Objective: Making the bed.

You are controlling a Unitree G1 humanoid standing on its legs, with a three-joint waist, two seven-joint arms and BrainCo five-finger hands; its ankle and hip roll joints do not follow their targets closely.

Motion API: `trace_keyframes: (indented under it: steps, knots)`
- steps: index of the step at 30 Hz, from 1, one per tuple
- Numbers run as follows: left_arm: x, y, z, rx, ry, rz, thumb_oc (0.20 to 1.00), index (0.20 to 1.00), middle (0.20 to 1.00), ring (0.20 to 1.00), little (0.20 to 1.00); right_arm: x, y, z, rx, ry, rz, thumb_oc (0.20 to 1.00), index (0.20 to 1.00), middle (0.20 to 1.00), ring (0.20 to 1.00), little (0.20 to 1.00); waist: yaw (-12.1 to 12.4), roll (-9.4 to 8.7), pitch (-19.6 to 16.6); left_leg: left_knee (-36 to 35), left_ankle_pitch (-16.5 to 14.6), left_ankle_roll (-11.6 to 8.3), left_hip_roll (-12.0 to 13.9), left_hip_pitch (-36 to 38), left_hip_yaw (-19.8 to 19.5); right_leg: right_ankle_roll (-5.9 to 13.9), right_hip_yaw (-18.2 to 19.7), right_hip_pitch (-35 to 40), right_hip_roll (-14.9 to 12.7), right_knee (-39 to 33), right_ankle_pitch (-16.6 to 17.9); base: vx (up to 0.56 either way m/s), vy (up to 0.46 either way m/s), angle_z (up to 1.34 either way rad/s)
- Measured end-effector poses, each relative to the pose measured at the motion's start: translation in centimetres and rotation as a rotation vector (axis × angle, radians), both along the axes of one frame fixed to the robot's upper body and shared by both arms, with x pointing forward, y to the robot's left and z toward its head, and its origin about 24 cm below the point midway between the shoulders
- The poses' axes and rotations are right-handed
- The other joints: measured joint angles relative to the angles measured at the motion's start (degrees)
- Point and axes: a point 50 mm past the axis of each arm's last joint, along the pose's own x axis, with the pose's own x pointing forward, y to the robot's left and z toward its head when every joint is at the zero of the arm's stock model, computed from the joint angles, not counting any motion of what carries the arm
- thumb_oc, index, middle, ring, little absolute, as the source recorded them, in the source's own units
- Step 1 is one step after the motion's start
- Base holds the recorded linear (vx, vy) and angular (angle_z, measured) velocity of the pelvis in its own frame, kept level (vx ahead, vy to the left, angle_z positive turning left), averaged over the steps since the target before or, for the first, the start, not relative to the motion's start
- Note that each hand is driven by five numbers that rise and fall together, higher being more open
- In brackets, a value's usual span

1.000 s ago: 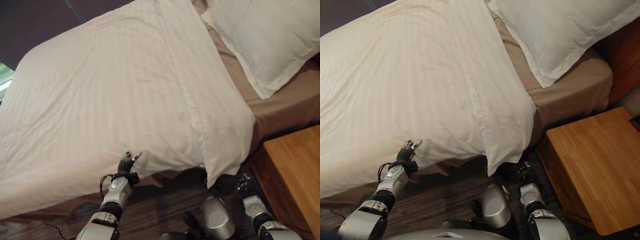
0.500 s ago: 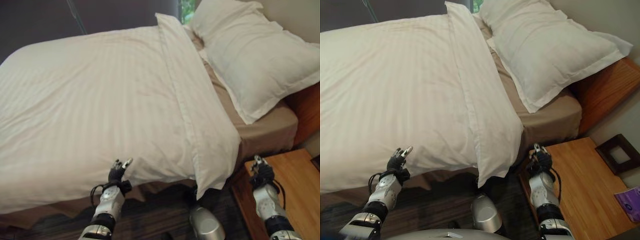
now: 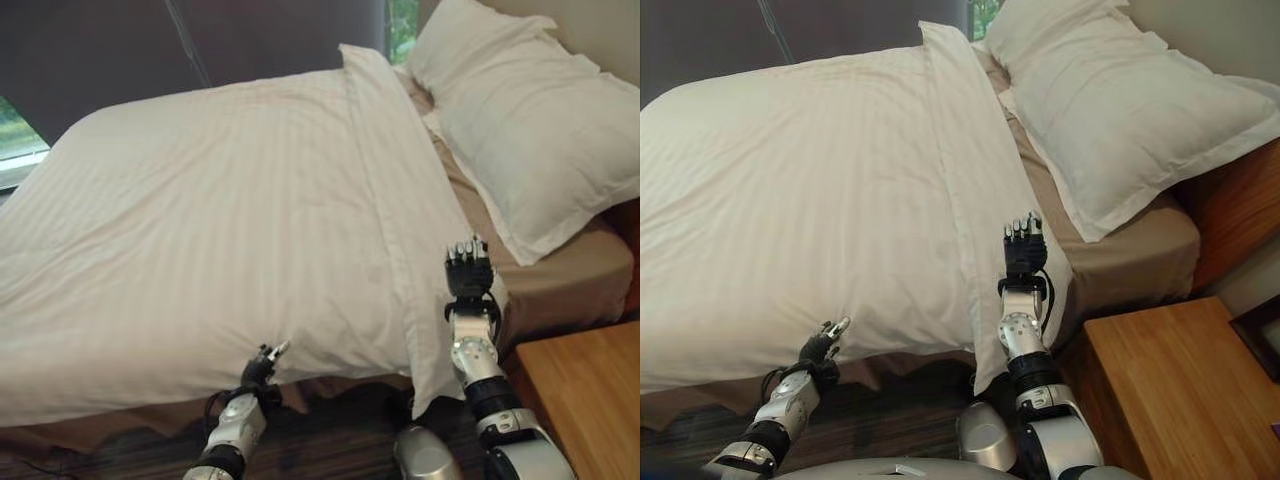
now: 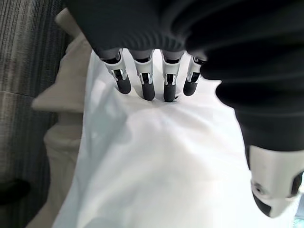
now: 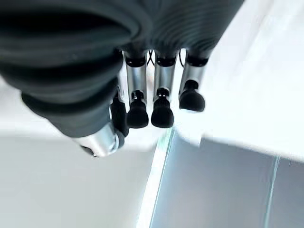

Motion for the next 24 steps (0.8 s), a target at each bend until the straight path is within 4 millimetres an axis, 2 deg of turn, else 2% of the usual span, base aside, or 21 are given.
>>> trace_keyframes:
  steps: [4,5,8,13,16,19,20,21,24]
  knots:
    - [1.2,-0.8,0.4,-0.01,-0.017,-0.032,1.0,1.0,1.0,1.0,1.0,-1.7,-1.3,-5.0,-0.019,0.253,0.01,0.2,0.2,0.2,0.2,0.2,0.4,1.8,3.0,0.4,-0.4,-0.16,0.0,-0.1,-0.2,-0.25,0.0,0.0,0.0,0.0,-0.2,-0.05,-0.016,0.01]
    - [2.2,-0.9,0.9,-0.005,-0.032,-0.04,1.0,1.0,1.0,1.0,1.0,-2.6,-1.8,-6.6,-0.029,0.343,0.025,0.2,0.2,0.2,0.2,0.2,0.5,2.01,4.6,1.8,-0.8,0.1,-0.1,-1.3,-0.2,-0.29,0.1,-0.7,-0.1,0.5,-0.2,-0.09,-0.012,0.04]
    - [3.9,-0.8,1.9,-0.01,-0.06,-0.025,1.0,1.0,1.0,1.0,1.0,-3.6,-2.3,-8.1,-0.034,0.45,0.05,0.2,0.2,0.2,0.2,0.2,-0.1,1.93,7.4,4.5,-1.5,0.07,-0.4,-3.4,-0.4,-0.3,0.1,-1.8,-0.6,1.7,-0.2,-0.1,0.002,0.07]
    - [5.2,-0.9,2.8,-0.001,-0.098,-0.03,1.0,1.0,1.0,1.0,1.0,-4.8,-3.5,-9.5,-0.034,0.555,0.036,0.2,0.2,0.2,0.2,0.2,-1.6,1.67,9.9,7.6,-2.6,1.22,-1.5,-5.5,-0.4,-0.23,0.9,-3.2,-1.5,3.1,-0.2,-0.04,0.015,0.04]
    - [5.0,-0.9,2.7,-0.001,-0.093,-0.029,1.0,1.0,1.0,1.0,1.0,-8.6,-4.5,-12.2,-0.016,0.689,0.007,0.2,0.2,0.2,0.2,0.2,-2.6,1.1,10.3,8.0,-2.7,1.59,-1.6,-6.1,-0.2,0.44,1.5,-3.5,-1.8,3.1,-0.7,-0.01,-0.002,-0.04]
    - [4.7,-0.3,2.6,0.005,-0.091,-0.011,1.0,1.0,1.0,1.0,1.0,-11.7,-5.1,-14.0,-0.05,0.79,0.012,0.2,0.2,0.2,0.2,0.2,-3.2,-0.11,10.7,8.0,-2.7,1.63,-1.5,-6.3,-0.4,0.49,0.8,-3.6,-2.0,3.1,-0.8,0.03,-0.003,0.04]
    - [4.5,-0.2,2.4,0.0,-0.089,-0.004,1.0,1.0,1.0,1.0,1.0,-12.7,-5.4,-14.5,-0.113,0.829,0.05,0.881,0.881,0.881,0.881,0.881,-3.3,-0.6,10.6,8.0,-2.7,1.6,-1.4,-6.2,-0.8,0.49,-0.2,-3.2,-2.0,2.9,-0.8,0.01,-0.001,0.08]
    - [4.2,-0.1,2.3,-0.005,-0.089,0.005,1.0,1.0,1.0,1.0,1.0,-13.5,-5.5,-14.8,-0.18,0.863,0.1,1.0,1.0,1.0,1.0,1.0,-3.2,-0.99,10.4,8.1,-2.7,1.58,-1.2,-5.9,-1.0,0.49,-0.5,-2.9,-1.9,2.8,-0.8,0.02,-0.031,0.05]
    - [2.8,0.2,1.4,0.005,-0.052,0.008,1.0,1.0,1.0,1.0,1.0,-13.7,-6.3,-14.6,-0.678,0.904,0.435,1.0,1.0,1.0,1.0,1.0,-1.8,-3.84,7.7,8.3,-2.7,1.5,-0.1,-5.7,-2.3,0.46,-2.7,-1.6,-1.6,1.2,-0.8,0.0,-0.068,0.09]
